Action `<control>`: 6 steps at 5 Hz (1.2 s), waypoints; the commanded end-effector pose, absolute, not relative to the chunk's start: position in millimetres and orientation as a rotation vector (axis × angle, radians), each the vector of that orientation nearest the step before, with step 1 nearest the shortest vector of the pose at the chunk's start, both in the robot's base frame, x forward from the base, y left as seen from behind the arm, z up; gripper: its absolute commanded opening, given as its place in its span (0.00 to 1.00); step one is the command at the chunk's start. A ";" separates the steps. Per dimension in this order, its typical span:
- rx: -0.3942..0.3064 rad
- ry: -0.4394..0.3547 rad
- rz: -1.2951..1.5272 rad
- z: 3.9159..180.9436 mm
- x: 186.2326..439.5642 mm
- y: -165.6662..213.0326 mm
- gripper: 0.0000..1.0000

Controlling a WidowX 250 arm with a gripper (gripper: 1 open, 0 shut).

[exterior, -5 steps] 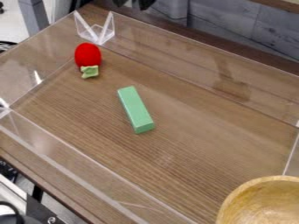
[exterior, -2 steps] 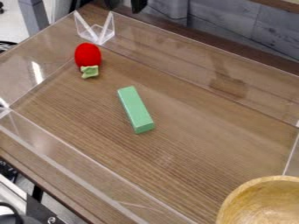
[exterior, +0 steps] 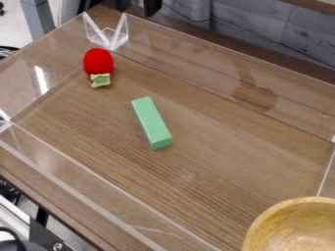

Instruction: Move the red fruit to the right

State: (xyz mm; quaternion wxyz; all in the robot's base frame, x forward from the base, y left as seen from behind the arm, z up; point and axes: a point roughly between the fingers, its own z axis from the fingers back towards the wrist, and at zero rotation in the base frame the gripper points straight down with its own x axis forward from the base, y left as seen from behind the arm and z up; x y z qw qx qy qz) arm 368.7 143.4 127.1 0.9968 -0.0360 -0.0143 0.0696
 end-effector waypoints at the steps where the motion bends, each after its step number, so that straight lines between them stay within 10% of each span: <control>1: -0.036 -0.074 0.221 138.4 370.2 154.7 1.00; 3: -0.020 -0.049 0.113 143.5 370.0 159.4 1.00; 4: -0.016 -0.040 0.028 149.4 372.7 152.2 0.00; 5: 0.005 -0.019 -0.002 123.1 366.9 155.3 1.00; 6: 0.025 0.001 0.015 101.5 359.7 167.2 1.00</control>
